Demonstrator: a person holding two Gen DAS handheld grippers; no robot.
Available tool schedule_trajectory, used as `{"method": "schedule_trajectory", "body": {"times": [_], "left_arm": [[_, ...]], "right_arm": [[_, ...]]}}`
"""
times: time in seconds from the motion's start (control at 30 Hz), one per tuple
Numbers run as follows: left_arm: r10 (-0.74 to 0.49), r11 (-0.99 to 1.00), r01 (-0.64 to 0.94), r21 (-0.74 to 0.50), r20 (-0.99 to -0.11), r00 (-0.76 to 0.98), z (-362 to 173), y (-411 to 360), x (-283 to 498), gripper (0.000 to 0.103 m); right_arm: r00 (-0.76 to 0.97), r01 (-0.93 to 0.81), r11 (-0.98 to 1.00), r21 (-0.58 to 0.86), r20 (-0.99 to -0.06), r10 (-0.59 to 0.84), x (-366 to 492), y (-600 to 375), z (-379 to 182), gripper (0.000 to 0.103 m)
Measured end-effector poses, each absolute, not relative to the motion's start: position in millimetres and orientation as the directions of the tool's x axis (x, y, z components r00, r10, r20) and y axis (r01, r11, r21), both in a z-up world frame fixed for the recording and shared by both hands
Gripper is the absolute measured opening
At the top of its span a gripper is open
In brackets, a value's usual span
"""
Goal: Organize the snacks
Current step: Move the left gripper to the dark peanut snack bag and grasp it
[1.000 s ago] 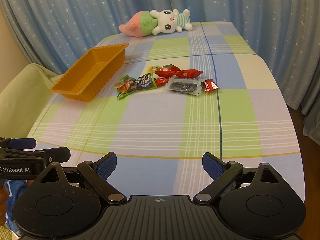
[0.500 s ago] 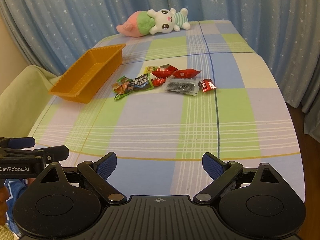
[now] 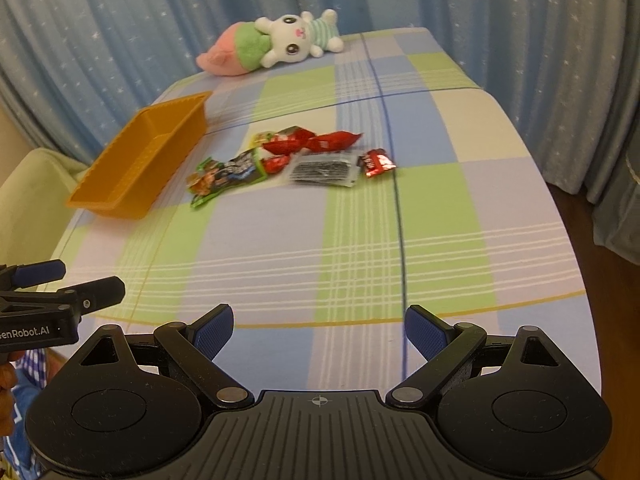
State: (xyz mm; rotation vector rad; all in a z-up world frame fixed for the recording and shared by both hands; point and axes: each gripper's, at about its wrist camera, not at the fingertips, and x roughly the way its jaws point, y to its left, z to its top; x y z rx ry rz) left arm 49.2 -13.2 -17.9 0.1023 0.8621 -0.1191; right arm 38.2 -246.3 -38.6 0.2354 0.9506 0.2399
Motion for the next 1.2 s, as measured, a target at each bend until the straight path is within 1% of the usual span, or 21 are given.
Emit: {"method": "schedule_trajectory", "body": {"times": [0.1, 0.2, 0.5, 0.6, 0.67, 0.73, 0.97, 1.2], "left_arm": [[-0.083, 0.981, 0.184, 0.052, -0.752, 0.654, -23, -16, 61, 0.095], [-0.097, 0.972, 0.224, 0.068, -0.754, 0.65, -29, -19, 76, 0.091], [-0.142, 0.932, 0.344, 0.115, -0.757, 0.637, -46, -23, 131, 0.086], [-0.159, 0.911, 0.389, 0.135, -0.755, 0.636, -51, -24, 150, 0.08], [-0.161, 0.896, 0.415, 0.156, -0.757, 0.634, -54, -26, 162, 0.079], [-0.168, 0.879, 0.445, 0.171, -0.762, 0.626, -58, -28, 174, 0.071], [-0.19, 0.828, 0.528, 0.189, -0.792, 0.58, -73, -31, 212, 0.062], [-0.208, 0.773, 0.602, 0.201, -0.815, 0.54, -85, -37, 233, 0.054]], "right_arm": [[0.565, -0.072, 0.951, 0.299, -0.774, 0.286, 43, -251, -41, 0.092], [0.571, -0.047, 0.953, 0.299, -0.775, 0.272, 49, -254, -44, 0.092], [0.571, 0.038, 0.956, 0.291, -0.791, 0.218, 73, -257, -53, 0.092], [0.569, 0.068, 0.955, 0.287, -0.798, 0.199, 81, -256, -54, 0.092], [0.568, 0.089, 0.954, 0.288, -0.801, 0.189, 87, -256, -54, 0.092], [0.566, 0.11, 0.952, 0.286, -0.805, 0.176, 92, -255, -53, 0.092], [0.559, 0.182, 0.941, 0.284, -0.818, 0.138, 104, -254, -53, 0.092], [0.539, 0.254, 0.926, 0.279, -0.836, 0.104, 106, -251, -57, 0.092]]}}
